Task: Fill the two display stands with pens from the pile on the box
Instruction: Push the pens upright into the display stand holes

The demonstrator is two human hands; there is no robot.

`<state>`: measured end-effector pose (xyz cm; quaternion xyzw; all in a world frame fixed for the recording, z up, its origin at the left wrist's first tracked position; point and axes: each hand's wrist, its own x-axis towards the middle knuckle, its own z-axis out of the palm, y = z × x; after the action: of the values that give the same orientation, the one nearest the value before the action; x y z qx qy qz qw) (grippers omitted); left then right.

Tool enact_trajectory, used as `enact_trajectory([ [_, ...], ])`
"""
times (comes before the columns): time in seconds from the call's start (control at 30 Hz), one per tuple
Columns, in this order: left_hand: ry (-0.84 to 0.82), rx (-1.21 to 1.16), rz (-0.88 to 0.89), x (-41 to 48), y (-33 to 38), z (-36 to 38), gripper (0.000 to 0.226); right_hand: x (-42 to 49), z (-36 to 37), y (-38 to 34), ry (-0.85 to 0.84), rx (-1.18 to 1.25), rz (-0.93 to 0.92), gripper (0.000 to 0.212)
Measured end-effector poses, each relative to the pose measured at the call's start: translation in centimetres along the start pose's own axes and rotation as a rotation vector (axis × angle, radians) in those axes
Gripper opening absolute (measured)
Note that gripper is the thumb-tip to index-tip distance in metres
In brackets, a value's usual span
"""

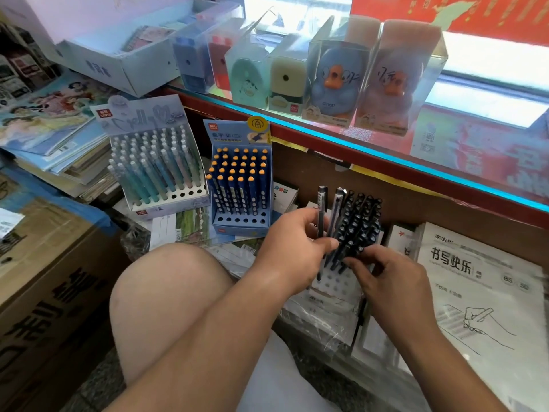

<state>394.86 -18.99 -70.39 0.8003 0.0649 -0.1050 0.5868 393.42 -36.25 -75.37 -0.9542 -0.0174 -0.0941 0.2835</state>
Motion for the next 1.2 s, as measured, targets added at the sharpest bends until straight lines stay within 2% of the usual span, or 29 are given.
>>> enact_trajectory([
  [0.17,-0.039,0.016,0.0,-0.1,0.1,-0.1,0.013,0.6,-1.1,-0.9,-0.051,0.037,0.094,0.025],
  [0.33,-0.13,0.02,0.016,-0.3,0.4,0.1,0.011,0.4,-4.0,-3.0,0.067,0.445,0.01,0.004],
  [0.43,-0.189,0.029,0.04,-0.3,0.4,0.5,0.014,0.8,-4.9,-4.1,0.015,0.558,-0.057,0.013],
  [0.57,-0.193,0.057,0.063,-0.5,0.2,0.6,0.022,1.2,-5.0,-4.0,0.035,0.557,-0.077,0.012],
  [0.67,-0.125,0.049,0.067,-0.4,0.2,0.4,0.018,1.1,-4.9,-3.3,0.15,0.582,-0.027,0.013],
  [0.77,-0.045,0.039,0.054,-0.1,-0.1,0.0,0.018,0.8,-4.5,-2.1,0.197,0.495,-0.014,0.015],
  [0.97,0.019,0.063,0.078,-0.1,-0.4,-0.1,0.03,0.0,-3.1,-0.4,0.171,0.341,-0.019,0.013],
  [1.2,0.04,0.069,0.078,-0.2,-0.4,-0.1,0.027,-0.2,-2.2,0.2,0.134,0.301,-0.03,0.013],
])
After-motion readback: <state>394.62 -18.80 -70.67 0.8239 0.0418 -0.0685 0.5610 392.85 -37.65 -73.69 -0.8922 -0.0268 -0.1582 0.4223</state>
